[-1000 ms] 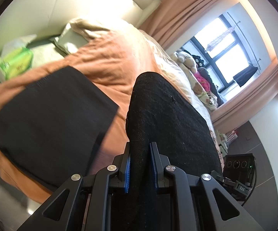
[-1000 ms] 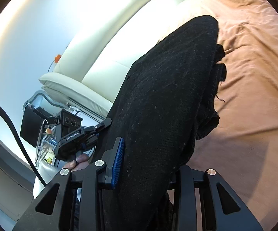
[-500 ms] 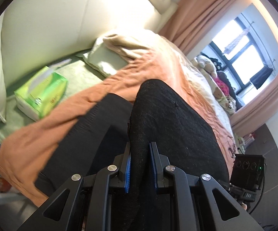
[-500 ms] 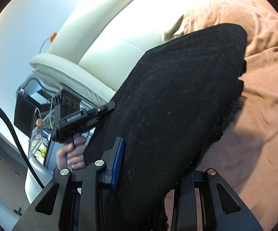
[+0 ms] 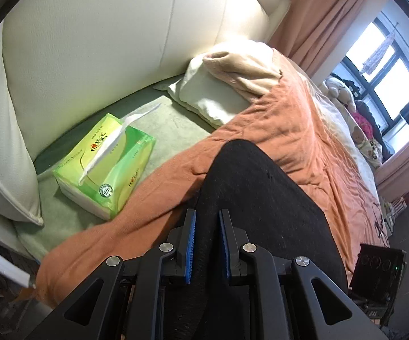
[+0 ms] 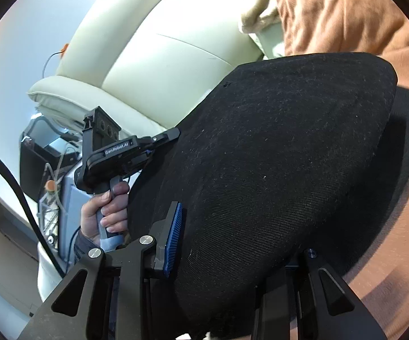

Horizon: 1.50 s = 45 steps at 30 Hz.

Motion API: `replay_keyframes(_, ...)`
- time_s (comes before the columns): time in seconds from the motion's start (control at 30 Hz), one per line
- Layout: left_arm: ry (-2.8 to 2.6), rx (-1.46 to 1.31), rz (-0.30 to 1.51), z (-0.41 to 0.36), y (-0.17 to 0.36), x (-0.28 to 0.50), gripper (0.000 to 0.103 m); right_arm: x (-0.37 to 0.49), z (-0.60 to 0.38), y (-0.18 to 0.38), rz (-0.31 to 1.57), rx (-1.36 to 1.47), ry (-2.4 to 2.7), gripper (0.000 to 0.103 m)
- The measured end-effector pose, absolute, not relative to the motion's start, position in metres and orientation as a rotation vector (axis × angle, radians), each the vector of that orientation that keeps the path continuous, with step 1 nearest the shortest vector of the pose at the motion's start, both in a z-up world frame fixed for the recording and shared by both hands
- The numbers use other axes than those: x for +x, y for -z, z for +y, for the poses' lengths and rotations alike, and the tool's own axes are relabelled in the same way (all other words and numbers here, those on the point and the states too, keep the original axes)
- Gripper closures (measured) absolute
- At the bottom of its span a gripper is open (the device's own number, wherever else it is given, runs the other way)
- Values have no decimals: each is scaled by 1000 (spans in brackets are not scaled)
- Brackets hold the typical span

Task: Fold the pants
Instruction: 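Lower the folded pants onto the duvet beside the tissue box with both tools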

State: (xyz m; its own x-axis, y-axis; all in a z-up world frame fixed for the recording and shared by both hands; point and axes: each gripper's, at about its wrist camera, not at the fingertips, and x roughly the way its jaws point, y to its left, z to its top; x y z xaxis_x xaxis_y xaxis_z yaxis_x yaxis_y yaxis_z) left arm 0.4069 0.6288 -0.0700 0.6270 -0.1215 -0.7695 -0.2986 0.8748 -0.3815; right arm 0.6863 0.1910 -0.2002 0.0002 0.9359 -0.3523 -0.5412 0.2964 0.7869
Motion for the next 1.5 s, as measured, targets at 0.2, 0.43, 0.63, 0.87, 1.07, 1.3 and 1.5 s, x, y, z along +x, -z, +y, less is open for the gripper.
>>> replay_keyframes(0.2,-206,-570,900,638,102,401,86,688,177,232,1108,537,-1215,52)
replay_keyframes(0.43,-233,-572,871,613,101,376,84,714,143,232,1181,709,-1182,34)
replay_keyframes(0.63,-240,-591,833,589,96,349,82,715,152,237,1311,752,-1160,26)
replay_keyframes(0.87,-261,-622,817,563,101,322,82,727,150,247,1336,863,-1100,24)
replay_keyframes(1.07,-262,-630,804,543,106,308,82,747,143,237,1279,827,-1006,32)
replay_keyframes(1.3,-285,-619,800,526,106,305,82,739,135,198,1120,576,-980,76)
replay_keyframes(1.5,-291,-601,817,509,109,304,82,720,139,201,1070,498,-936,76)
